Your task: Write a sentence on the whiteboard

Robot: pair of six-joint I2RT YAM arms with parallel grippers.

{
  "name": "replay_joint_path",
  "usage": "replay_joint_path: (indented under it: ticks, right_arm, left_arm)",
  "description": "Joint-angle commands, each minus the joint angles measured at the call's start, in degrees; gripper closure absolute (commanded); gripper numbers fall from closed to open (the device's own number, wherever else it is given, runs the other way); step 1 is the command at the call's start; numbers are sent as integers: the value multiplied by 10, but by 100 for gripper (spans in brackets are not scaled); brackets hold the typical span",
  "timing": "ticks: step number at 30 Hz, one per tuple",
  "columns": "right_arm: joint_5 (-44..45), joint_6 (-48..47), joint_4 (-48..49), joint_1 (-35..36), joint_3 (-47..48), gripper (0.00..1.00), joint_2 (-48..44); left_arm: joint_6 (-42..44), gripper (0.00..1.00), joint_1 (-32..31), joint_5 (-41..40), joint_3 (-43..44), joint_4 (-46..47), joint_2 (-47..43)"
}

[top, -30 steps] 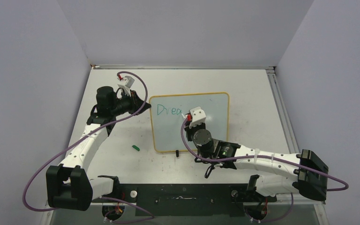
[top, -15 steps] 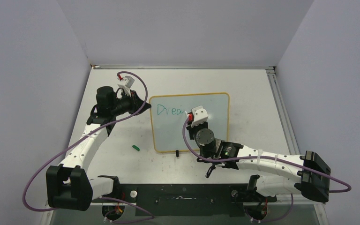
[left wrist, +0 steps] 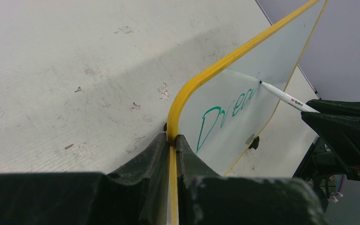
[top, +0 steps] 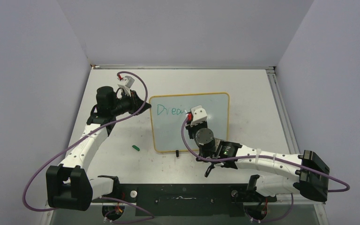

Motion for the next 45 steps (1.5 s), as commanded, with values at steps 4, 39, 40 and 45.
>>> replay_joint_path:
  ticks: [4, 39, 40, 45]
  right_arm:
    - [16, 38, -24, 5, -1, 95, -11]
    - [44, 44, -15, -10, -12, 95, -22]
    - [44, 49, -20, -8, -14, 95, -23]
    - [46, 76, -41, 1, -28, 95, -25]
  left_arm:
    - [-2, 94, -6, 22, 24, 4, -6]
    - [-2, 94, -6, 22, 25, 4, -5]
    - [-2, 94, -5, 21, 25, 4, -5]
    - [-2, 94, -6, 22, 25, 4, -5]
